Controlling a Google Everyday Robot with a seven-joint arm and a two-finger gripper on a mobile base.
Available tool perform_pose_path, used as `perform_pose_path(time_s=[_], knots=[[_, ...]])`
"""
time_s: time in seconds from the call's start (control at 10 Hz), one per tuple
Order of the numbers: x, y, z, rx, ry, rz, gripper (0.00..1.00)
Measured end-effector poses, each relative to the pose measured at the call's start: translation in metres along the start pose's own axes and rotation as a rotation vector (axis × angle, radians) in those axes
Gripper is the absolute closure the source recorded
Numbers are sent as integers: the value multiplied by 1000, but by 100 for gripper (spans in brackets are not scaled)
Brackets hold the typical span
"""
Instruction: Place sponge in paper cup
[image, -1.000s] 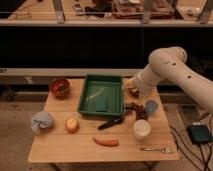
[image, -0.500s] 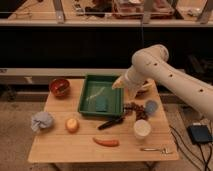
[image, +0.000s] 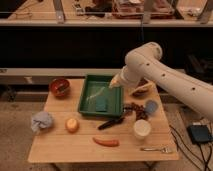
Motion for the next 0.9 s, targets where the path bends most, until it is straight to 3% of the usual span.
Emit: perform_pose_path(time_s=[0.1, 0.3, 0.5, 0.9], knots=[[5, -1, 9, 22, 0, -98, 35], [12, 3, 35, 121, -42, -310, 35], [15, 1, 47, 96, -117, -376, 35], [16, 5, 48, 81, -132, -379, 35]])
